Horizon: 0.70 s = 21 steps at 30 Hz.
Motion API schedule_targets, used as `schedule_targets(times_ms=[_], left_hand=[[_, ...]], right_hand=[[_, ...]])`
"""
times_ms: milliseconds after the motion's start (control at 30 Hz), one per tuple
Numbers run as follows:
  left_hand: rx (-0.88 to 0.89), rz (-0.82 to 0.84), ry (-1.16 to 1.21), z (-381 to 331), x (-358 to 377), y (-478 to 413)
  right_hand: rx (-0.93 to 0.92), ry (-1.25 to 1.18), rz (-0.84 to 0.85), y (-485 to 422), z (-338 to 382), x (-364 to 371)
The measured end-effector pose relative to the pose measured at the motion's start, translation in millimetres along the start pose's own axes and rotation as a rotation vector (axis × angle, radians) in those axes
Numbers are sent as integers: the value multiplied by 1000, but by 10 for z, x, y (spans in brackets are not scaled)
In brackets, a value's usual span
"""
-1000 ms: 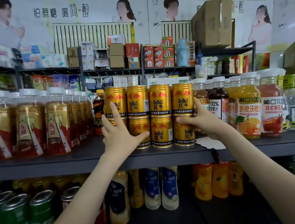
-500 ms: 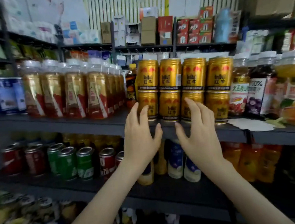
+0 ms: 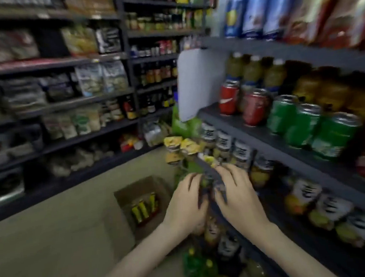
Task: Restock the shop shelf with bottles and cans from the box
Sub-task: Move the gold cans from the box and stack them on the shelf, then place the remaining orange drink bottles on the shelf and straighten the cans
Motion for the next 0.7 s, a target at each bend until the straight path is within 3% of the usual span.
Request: schedule_targets(times_ms=[167,300,500,700], left_hand=[[-290,102,-107,1976,-178,331],[-480,224,-132,3024,-168,332],[-611,393,-150,3957,392,-2],[-816,516,-112,5205,1420,-186]], right_hand=[[-17,-138,251,-411,895,1778],[-7,-174,402,-706,1208,2684],[30,-89,555,-1127,998,3795],[101,-66,791,-1156,406,5581]])
Point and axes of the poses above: each hand's wrist, its own y-axis away from the middle knuckle, its own x-axis out of the palm, z = x × y, the point moved 8 cm from there along -y, towards the middle knuckle
